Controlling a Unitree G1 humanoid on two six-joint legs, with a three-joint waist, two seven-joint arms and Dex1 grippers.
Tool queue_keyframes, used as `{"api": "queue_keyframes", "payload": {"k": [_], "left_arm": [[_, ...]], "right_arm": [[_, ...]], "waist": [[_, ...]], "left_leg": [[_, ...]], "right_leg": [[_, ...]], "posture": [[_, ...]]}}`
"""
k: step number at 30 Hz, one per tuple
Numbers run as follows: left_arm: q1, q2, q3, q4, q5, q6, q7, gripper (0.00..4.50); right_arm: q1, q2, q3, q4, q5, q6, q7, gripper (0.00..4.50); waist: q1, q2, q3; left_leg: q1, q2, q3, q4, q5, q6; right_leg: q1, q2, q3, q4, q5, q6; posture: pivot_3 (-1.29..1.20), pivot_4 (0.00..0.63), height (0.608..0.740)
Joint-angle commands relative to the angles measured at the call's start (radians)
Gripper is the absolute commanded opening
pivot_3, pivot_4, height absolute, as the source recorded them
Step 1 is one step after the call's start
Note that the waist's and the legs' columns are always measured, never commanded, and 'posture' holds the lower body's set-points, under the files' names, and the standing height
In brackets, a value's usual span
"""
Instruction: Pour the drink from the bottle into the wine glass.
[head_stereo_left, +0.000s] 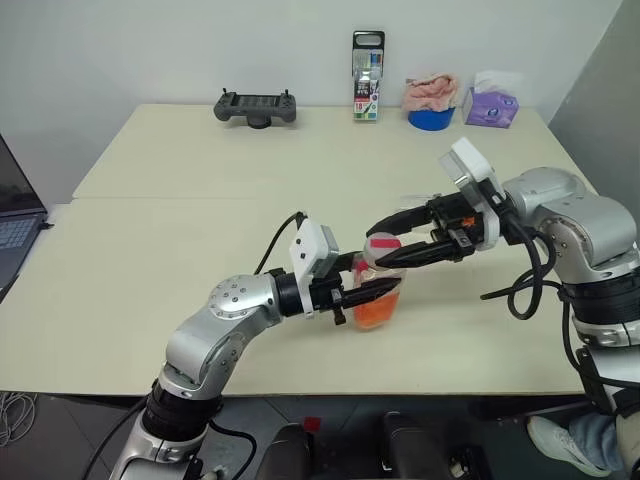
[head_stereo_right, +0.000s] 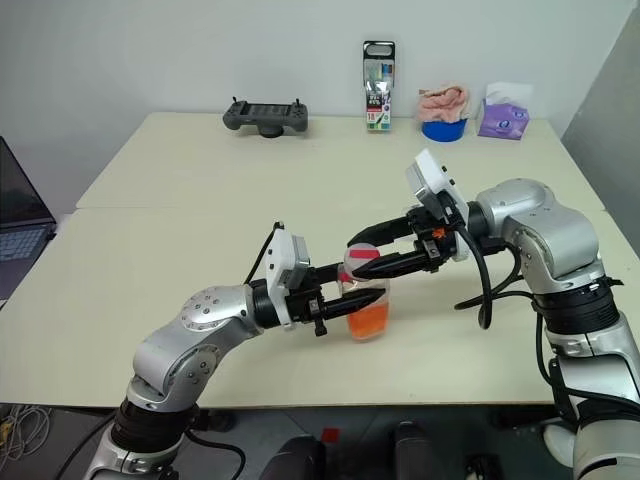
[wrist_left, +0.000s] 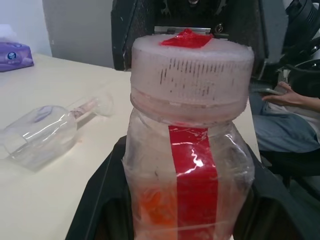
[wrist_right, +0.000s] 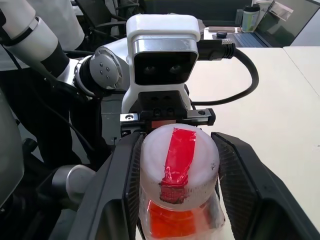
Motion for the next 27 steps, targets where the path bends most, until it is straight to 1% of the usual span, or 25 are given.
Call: {"api": "queue_keyframes", "payload": {"k": [1,3,4,6,10,14,17,23,27], "left_arm": [[-0.025,-0.016,0.038,0.012,0.011,-0.032,0.034,1.82],[-0.025,-0.013,0.026,0.015,0.007,-0.034,0.02,1.82],[-0.026,-0.014,0.023,0.017,0.005,-0.035,0.017,1.82],[-0.03,-0.017,0.02,0.022,0.005,-0.038,0.017,1.82],[-0.042,-0.025,0.019,0.048,0.017,-0.058,0.013,1.82],[-0.056,-0.03,0.021,0.078,0.032,-0.083,0.007,1.82],[-0.065,-0.033,0.02,0.099,0.044,-0.107,0.0,1.82],[-0.087,-0.043,0.015,0.14,0.073,-0.154,-0.017,1.82],[-0.085,-0.046,0.013,0.144,0.078,-0.164,-0.022,1.82]], "right_arm": [[0.003,-0.013,-0.012,-0.074,0.023,-0.011,0.041,3.16],[0.027,-0.01,-0.043,-0.105,0.023,-0.007,-0.015,3.89],[0.039,-0.013,-0.057,-0.122,0.027,-0.001,-0.032,3.93],[0.065,-0.013,-0.088,-0.157,0.03,0.019,-0.095,3.93],[0.129,-0.006,-0.131,-0.268,-0.021,0.099,-0.329,3.93],[0.203,0.023,-0.201,-0.423,0.06,0.246,-0.504,3.93],[0.226,0.059,-0.242,-0.501,0.11,0.338,-0.632,3.93],[0.252,0.143,-0.264,-0.631,0.16,0.492,-0.884,3.93],[0.244,0.187,-0.262,-0.666,0.164,0.55,-0.995,3.93]], "waist": [[0.002,0.0,0.0],[0.002,0.0,0.0],[0.003,0.0,0.0],[0.003,0.0,0.0],[0.005,0.0,0.0],[0.005,0.0,0.0],[0.004,0.0,0.0],[0.004,0.0,0.0],[0.004,0.0,0.0]], "left_leg": [[0.0,0.0,0.0,0.0,0.0,0.0],[-0.001,0.0,0.0,0.0,0.0,0.0],[-0.001,0.0,0.0,0.0,0.0,0.0],[-0.001,-0.001,0.0,0.0,0.0,0.0],[-0.001,-0.001,0.0,0.0,0.0,-0.001],[-0.001,-0.001,0.0,0.0,0.001,-0.002],[-0.001,-0.001,0.0,0.0,0.001,-0.002],[-0.001,-0.002,0.0,0.0,0.001,-0.002],[-0.001,-0.002,0.0,0.0,0.001,-0.002]], "right_leg": [[0.0,-0.001,0.0,0.0,0.0,0.0],[0.0,-0.002,0.0,0.0,0.0,0.0],[0.0,-0.002,0.0,0.0,0.0,0.0],[0.0,-0.003,0.0,-0.001,0.0,0.0],[0.0,-0.003,0.0,0.0,0.0,0.0],[-0.001,-0.002,0.0,0.0,0.0,0.0],[0.0,-0.002,0.0,0.0,0.0,0.0],[0.0,-0.002,0.0,0.0,0.0,0.0],[0.0,-0.002,0.0,0.0,0.0,0.0]], "posture": [[0.0,0.15,0.74],[0.0,0.15,0.74],[0.0,0.15,0.74],[0.0,0.15,0.74],[0.0,0.15,0.74],[0.0,0.15,0.74],[0.0,0.15,0.74],[0.0,0.15,0.74],[0.0,0.15,0.74]]}}
